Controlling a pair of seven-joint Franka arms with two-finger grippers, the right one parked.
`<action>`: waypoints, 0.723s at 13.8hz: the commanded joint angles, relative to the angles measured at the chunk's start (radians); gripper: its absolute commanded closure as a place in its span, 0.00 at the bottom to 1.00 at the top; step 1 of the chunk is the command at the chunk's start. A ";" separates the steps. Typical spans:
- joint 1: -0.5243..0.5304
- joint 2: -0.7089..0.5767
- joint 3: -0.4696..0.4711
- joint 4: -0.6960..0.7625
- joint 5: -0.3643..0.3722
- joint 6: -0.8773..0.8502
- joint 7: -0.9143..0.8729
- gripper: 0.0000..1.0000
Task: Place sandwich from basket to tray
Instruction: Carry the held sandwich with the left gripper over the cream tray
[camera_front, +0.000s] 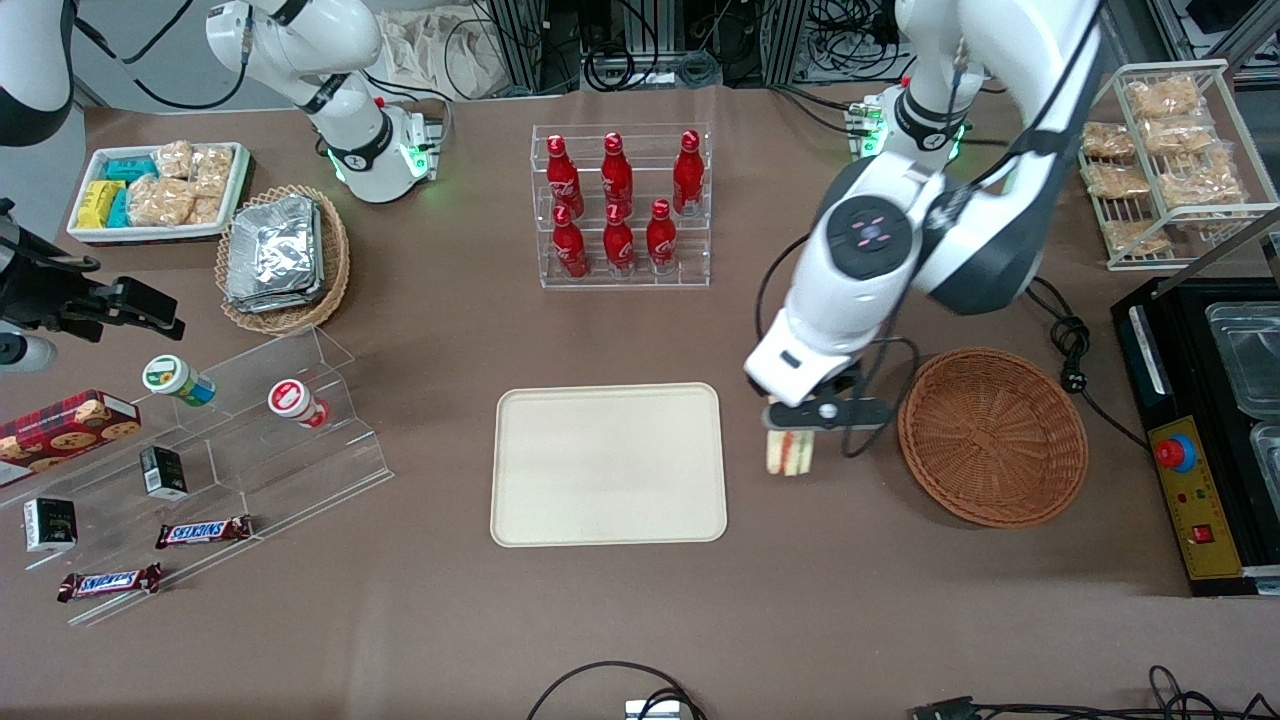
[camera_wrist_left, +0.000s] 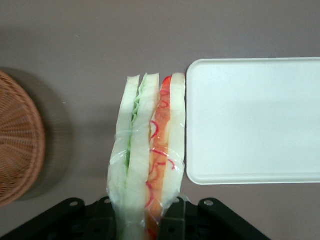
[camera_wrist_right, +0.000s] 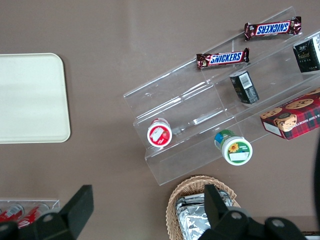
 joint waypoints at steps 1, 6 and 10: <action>-0.050 0.117 0.005 0.122 0.043 -0.001 -0.046 0.90; -0.116 0.265 0.008 0.225 0.108 0.043 -0.095 0.90; -0.148 0.335 0.008 0.227 0.124 0.116 -0.145 0.90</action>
